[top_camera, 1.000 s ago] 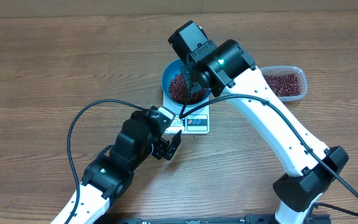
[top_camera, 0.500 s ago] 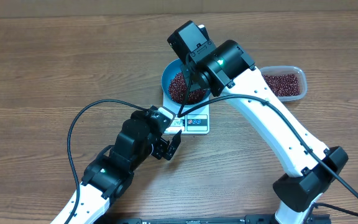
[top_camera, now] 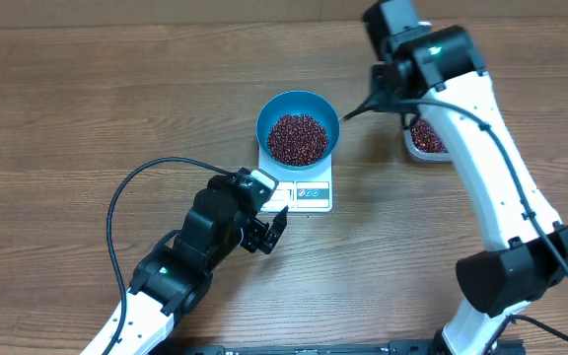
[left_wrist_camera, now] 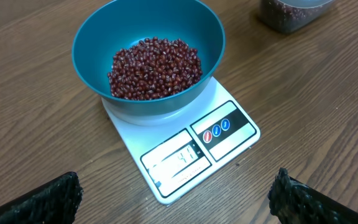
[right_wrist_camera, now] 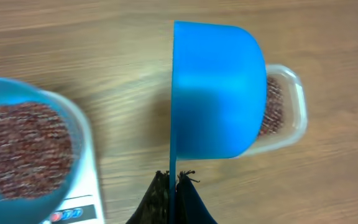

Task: Scoop item into bowl and weigh 150g on scale
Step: 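Move the empty scoop back right to the bean tub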

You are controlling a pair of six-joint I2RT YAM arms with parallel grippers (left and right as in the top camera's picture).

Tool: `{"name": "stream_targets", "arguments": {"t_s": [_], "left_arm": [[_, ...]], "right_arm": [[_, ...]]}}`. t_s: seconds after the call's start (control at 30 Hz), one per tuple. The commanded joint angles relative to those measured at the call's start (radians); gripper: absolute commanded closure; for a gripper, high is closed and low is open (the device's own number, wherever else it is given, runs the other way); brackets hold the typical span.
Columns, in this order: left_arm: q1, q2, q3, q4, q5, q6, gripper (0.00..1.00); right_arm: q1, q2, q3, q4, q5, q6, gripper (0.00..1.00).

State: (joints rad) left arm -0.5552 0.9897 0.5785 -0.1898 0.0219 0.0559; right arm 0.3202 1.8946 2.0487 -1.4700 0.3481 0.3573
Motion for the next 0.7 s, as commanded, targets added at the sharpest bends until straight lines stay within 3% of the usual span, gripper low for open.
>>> {"name": "stream_targets", "arguments": {"t_s": [0.0, 0.27, 0.47, 0.67], "left_arm": [[0.007, 0.005, -0.001, 0.003, -0.010, 0.012, 0.00], [0.007, 0.005, -0.001, 0.003, -0.010, 0.012, 0.00], [0.007, 0.005, -0.001, 0.003, -0.010, 0.012, 0.00], [0.007, 0.005, -0.001, 0.003, -0.010, 0.012, 0.00]], "right_arm": [[-0.071, -0.034, 0.034, -0.035, 0.017, 0.011, 0.96], [-0.153, -0.034, -0.021, -0.057, 0.017, 0.040, 0.96], [-0.153, -0.034, -0.191, 0.042, 0.040, 0.040, 0.96], [-0.153, -0.033, -0.225, 0.100, 0.040, 0.039, 0.96]]}}
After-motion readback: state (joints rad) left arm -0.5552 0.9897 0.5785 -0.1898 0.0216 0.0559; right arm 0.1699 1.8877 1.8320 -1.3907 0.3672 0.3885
